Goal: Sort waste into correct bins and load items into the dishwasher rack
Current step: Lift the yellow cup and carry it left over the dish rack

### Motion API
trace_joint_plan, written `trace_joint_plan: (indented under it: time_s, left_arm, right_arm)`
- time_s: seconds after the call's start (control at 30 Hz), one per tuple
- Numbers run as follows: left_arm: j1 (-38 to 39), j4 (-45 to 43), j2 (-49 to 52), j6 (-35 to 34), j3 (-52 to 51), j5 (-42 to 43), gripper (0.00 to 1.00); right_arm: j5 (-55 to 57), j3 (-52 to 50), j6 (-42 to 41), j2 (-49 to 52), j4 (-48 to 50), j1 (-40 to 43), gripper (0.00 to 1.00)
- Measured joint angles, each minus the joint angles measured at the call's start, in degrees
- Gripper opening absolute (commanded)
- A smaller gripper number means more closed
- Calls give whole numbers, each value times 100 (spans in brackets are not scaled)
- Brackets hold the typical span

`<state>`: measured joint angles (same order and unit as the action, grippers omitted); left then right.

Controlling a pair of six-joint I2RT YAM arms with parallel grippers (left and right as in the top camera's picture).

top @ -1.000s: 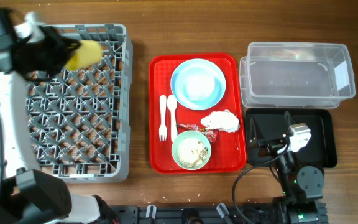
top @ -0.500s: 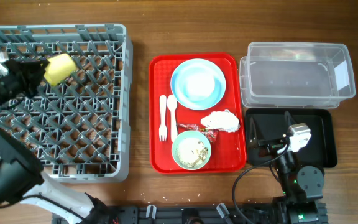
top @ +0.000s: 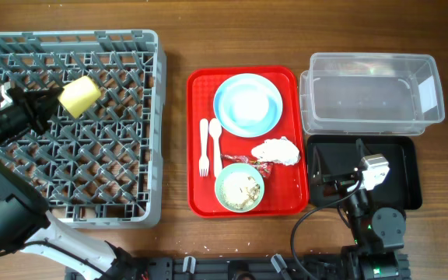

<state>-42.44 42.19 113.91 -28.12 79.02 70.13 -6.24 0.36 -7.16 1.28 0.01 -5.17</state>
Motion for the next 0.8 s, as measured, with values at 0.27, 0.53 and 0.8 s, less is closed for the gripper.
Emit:
trace_joint_plan:
  time_s: [0.27, 0.53, 0.8]
  left_arm:
    - [-380, 199, 11, 507, -70, -1228, 38]
    - [-365, 267, -503, 533, -90, -1768, 35]
    - [662, 468, -2699, 245, -61, -4468, 4]
  right_arm:
    - [0, 0, 0, 0, 0, 0, 100]
    - [0, 0, 0, 0, 0, 0, 100]
    - [0, 0, 0, 0, 0, 0, 100]
